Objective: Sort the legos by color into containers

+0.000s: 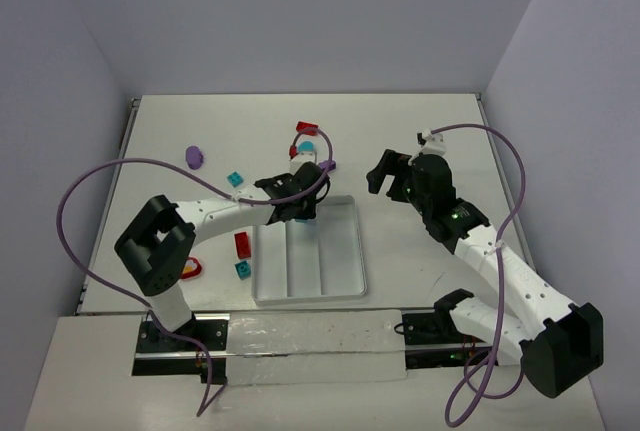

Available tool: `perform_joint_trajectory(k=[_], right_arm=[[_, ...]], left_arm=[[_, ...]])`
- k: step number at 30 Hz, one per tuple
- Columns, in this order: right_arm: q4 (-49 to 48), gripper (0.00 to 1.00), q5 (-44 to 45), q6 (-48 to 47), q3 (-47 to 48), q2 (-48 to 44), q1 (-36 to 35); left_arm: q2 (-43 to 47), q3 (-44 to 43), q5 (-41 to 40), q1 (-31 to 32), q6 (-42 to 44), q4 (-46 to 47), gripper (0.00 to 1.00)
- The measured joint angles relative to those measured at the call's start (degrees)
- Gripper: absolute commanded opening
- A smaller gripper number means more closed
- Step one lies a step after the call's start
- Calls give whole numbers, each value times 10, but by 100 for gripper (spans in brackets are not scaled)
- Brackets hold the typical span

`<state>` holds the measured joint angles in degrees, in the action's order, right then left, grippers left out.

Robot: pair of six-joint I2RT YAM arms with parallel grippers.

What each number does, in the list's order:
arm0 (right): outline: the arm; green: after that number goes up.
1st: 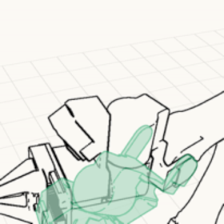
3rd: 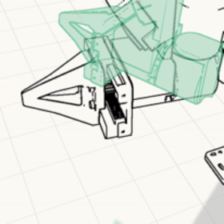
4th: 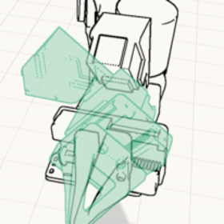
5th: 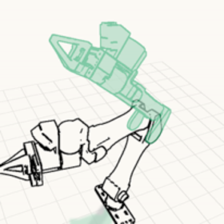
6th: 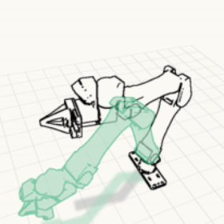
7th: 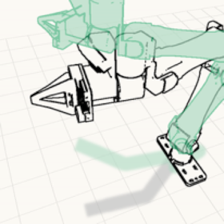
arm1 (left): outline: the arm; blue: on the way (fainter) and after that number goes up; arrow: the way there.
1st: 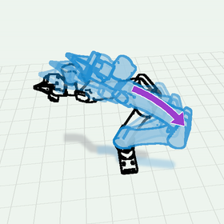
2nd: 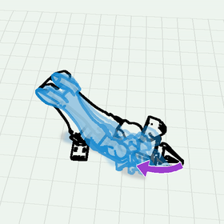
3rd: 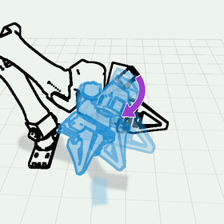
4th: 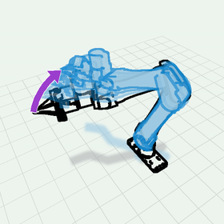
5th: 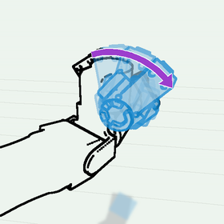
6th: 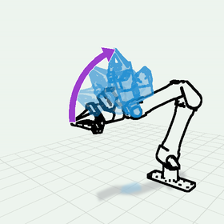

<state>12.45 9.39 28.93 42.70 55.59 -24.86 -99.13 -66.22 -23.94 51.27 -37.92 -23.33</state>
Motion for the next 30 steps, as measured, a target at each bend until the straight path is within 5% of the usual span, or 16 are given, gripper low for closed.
perform_joint_trajectory(k=[4, 9, 19, 21, 30], right_arm=[[0, 100, 0, 0, 0, 0, 0], [0, 100, 0, 2, 0, 0, 0], [0, 100, 0, 2, 0, -6, 0], [0, 100, 1, 2, 0, -7, 0], [-2, 100, 2, 5, -9, -16, 0]], left_arm=[[-11, 0, -2, 0, -11, -1, 62], [-19, 0, -14, 0, -23, -6, 84], [0, -12, -55, -4, -24, -49, 84], [19, -18, -62, -18, -24, -60, 91], [73, -38, -78, -207, -62, -78, 99]])
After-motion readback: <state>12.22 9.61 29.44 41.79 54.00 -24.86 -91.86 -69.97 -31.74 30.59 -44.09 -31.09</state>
